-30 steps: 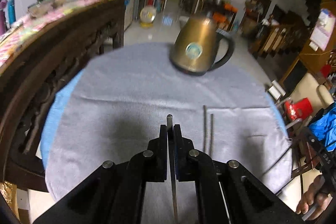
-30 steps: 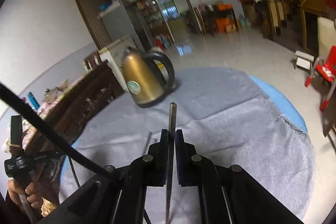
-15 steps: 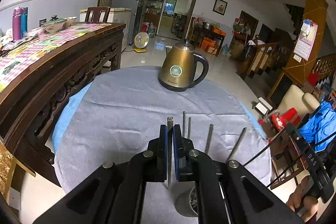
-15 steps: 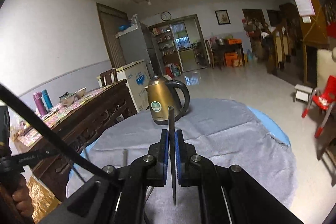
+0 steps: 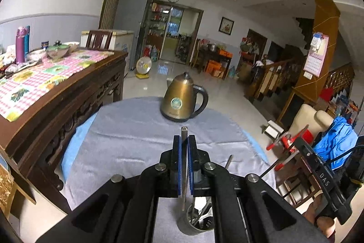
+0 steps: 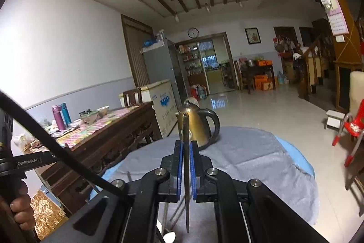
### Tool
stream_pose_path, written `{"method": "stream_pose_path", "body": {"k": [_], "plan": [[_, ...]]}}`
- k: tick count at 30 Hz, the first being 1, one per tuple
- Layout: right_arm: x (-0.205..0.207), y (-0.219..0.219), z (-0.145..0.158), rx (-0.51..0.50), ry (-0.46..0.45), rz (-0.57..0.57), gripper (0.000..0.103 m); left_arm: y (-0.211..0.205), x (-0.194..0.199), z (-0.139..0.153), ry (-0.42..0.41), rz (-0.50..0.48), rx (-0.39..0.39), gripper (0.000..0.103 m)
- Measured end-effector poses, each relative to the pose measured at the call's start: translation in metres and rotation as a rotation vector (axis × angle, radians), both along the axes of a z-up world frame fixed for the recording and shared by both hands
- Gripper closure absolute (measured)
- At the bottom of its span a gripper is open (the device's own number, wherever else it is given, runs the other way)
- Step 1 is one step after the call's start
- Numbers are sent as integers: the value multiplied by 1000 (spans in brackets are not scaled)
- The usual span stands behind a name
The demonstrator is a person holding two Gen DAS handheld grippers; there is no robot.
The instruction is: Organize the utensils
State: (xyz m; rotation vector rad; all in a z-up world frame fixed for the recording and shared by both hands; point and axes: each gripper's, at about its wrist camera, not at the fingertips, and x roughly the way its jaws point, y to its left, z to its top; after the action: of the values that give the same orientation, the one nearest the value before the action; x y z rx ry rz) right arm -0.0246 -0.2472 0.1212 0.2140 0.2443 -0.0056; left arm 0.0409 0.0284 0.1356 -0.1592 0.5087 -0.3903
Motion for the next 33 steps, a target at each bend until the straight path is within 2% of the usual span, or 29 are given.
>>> {"method": "stream_pose_path", "body": {"k": [5, 13, 21, 33], "plan": [[-13, 13, 16, -40, -61, 16, 97, 1, -13, 16, -44, -30, -24, 98], [-20, 27, 28, -39, -112, 68, 97, -14, -17, 12, -29, -79, -17, 98], [-9, 42, 2, -38, -33, 119, 97, -25, -8, -12, 44, -84, 10, 98], [-8, 35, -19, -10, 34, 123, 97, -27, -7, -22, 77, -76, 24, 98]]}}
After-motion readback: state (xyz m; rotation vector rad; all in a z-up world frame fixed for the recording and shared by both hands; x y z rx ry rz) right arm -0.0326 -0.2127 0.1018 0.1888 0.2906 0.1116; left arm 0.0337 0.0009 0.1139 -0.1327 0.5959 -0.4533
